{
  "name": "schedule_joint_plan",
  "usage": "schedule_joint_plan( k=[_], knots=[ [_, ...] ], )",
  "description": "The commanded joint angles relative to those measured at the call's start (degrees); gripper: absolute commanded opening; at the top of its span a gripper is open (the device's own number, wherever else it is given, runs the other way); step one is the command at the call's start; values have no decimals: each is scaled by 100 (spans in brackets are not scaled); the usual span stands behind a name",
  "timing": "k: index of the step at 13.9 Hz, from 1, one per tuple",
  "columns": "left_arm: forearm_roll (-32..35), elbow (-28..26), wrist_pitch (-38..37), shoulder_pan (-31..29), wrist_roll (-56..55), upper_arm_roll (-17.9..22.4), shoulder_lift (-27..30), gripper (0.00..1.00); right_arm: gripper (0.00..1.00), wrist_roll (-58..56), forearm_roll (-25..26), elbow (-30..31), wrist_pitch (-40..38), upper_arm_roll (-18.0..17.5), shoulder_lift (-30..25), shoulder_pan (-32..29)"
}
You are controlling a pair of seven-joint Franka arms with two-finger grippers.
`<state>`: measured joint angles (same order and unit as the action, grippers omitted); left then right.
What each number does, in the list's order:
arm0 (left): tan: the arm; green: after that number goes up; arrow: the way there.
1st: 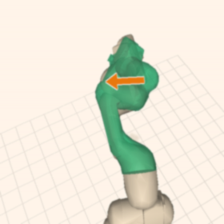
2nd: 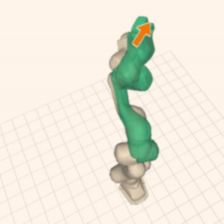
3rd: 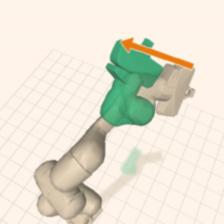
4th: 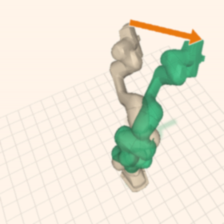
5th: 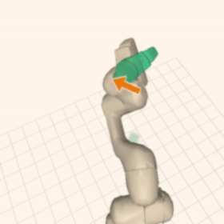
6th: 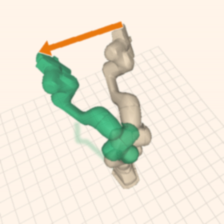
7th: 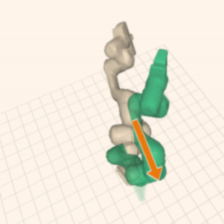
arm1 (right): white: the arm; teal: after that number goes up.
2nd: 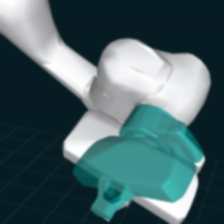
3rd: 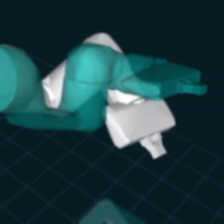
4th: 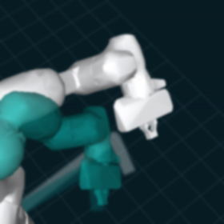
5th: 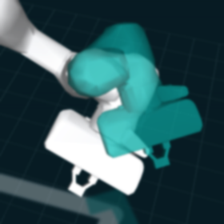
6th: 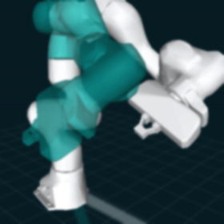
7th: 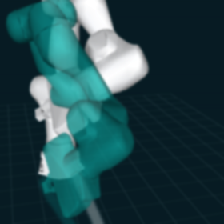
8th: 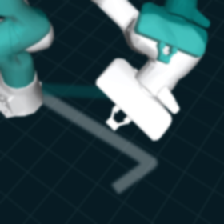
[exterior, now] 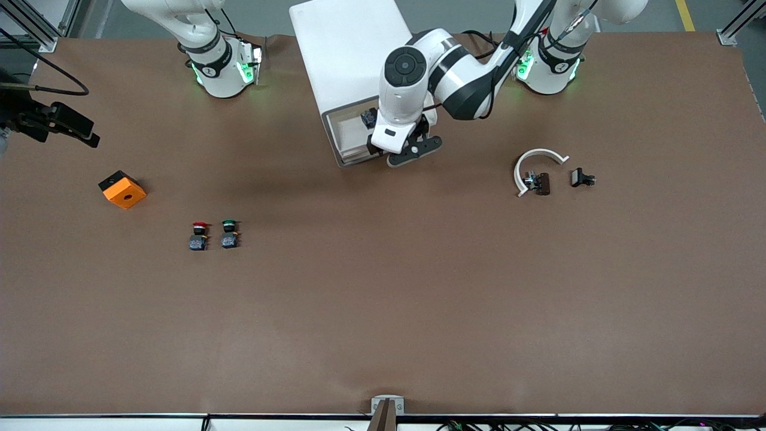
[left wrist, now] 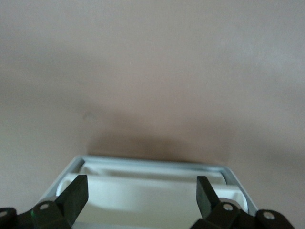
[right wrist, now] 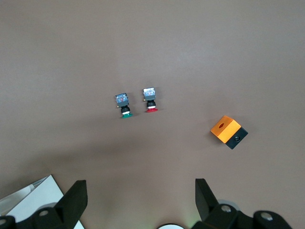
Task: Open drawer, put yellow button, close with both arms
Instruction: 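Push the drawer closed with the left gripper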
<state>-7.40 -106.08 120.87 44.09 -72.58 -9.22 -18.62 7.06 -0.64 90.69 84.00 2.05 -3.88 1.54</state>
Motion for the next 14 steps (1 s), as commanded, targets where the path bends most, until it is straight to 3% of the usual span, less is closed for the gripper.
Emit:
schedule_joint_plan(
  k=[1, 9, 14],
  knots=[
    [-217, -44, 7, 12, -247, -246, 16, 100, 100, -65, 55, -105, -32, -38, 37, -30],
    [-1070, -97, -2, 29, -318, -439, -89, 100, 100, -65, 55, -105, -32, -38, 46, -22],
    [-1009, -71, -2, -15, -231, -458, -133, 100, 100, -65, 55, -113, -24, -47, 46, -13]
  ],
)
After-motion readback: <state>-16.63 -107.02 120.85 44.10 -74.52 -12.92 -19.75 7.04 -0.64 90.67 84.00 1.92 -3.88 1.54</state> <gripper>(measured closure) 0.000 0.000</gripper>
